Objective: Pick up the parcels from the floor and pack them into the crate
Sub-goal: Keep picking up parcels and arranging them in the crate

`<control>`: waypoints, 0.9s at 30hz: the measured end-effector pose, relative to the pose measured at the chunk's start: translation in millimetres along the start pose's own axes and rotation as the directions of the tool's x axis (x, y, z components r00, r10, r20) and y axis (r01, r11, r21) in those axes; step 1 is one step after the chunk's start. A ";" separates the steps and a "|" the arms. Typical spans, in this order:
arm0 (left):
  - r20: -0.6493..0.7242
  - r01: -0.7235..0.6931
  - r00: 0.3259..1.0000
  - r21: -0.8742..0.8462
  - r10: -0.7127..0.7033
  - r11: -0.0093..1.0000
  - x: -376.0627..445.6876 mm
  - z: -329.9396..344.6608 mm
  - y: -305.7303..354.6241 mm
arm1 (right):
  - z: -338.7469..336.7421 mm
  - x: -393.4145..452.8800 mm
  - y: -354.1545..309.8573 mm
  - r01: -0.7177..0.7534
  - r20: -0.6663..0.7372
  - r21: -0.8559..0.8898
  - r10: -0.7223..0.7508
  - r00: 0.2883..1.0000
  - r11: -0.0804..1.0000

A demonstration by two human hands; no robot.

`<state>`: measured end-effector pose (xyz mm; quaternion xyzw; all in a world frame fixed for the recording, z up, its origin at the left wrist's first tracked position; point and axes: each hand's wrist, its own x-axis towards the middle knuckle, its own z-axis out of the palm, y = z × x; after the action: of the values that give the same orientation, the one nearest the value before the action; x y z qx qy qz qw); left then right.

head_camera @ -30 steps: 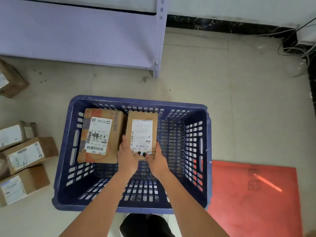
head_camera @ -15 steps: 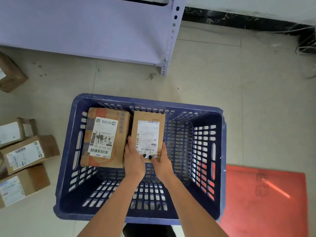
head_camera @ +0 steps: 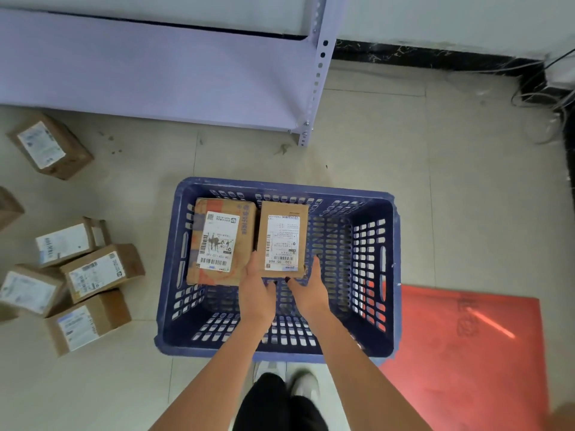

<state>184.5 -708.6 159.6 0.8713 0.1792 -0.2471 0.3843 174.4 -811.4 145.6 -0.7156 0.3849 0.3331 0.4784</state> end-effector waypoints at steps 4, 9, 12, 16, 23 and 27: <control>0.023 0.015 1.000 0.010 -0.015 1.000 -32.1 -34.6 17.7 | -9.0 -53.9 -17.9 0.069 -0.005 0.056 -0.069 0.998 0.996; -0.025 -0.080 0.997 -0.069 0.078 0.994 -80.6 -75.6 41.9 | -8.7 -118.7 -37.4 0.273 0.001 0.089 -0.274 0.962 0.958; -0.086 -0.135 0.988 -0.129 0.124 0.982 -111.9 -102.9 44.5 | 2.0 -153.1 -44.3 0.342 0.045 0.102 -0.347 0.937 0.934; -0.116 -0.120 0.988 -0.141 0.104 0.983 -134.0 -141.0 23.1 | 29.9 -180.0 -49.7 0.444 0.093 0.098 -0.452 0.887 0.891; -0.165 -0.009 0.986 -0.153 -0.016 0.988 -133.0 -210.8 -61.5 | 113.2 -200.1 -51.0 0.479 0.172 0.114 -0.492 0.853 0.870; -0.152 0.052 0.985 -0.179 -0.080 0.982 -126.4 -252.1 -118.2 | 168.0 -211.2 -56.6 0.438 0.210 0.111 -0.452 0.867 0.892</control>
<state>96.2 -457.2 309.6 0.8448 0.2590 -0.1728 0.4352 103.7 -590.3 294.5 -0.7269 0.1615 0.2830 0.6046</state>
